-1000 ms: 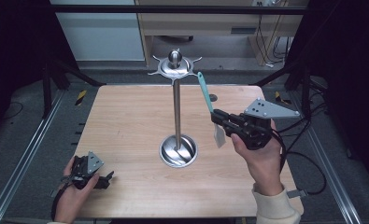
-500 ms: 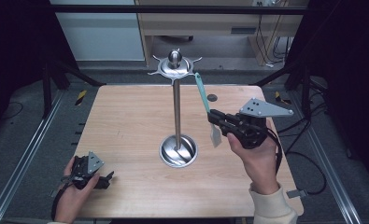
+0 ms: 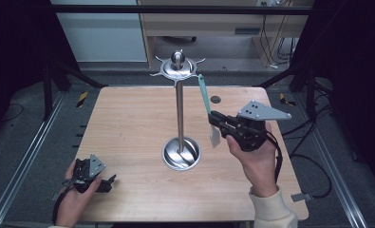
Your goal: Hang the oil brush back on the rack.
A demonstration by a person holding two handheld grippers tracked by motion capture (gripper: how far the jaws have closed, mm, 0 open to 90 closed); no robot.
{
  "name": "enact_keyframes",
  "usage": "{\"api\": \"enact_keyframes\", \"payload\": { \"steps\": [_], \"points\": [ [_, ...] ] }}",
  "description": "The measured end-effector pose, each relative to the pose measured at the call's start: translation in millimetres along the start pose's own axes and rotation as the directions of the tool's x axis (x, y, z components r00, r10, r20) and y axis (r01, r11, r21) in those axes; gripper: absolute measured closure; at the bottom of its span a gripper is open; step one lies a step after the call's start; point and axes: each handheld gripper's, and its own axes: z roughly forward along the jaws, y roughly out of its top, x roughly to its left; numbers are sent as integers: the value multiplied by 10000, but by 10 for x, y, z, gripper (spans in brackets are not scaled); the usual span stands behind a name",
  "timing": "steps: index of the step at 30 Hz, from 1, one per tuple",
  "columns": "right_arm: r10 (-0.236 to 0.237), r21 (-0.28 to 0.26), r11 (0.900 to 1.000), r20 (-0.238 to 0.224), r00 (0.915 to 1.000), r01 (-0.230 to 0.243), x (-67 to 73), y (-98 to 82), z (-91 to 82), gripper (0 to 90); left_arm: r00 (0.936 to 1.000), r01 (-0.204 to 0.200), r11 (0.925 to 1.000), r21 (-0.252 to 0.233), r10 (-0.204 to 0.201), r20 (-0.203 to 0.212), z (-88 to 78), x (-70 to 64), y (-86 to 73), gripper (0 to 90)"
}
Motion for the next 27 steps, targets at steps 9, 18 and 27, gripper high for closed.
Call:
{"api": "enact_keyframes", "payload": {
  "steps": [9,18,27],
  "points": [
    [-55,38,10000,136,9999,54,7,0,52,823,10000,3,10000,38,-3,-1,-2,5,-5,38],
    [-151,70,9999,258,9996,149,-10,10,171,826,10000,46,10000,58,-46,-52,-8,9,-18,38],
    [-83,-37,10000,263,9996,84,-58,18,177,893,9999,105,9999,12,-105,-64,-10,11,-20,38]
  ]
}}
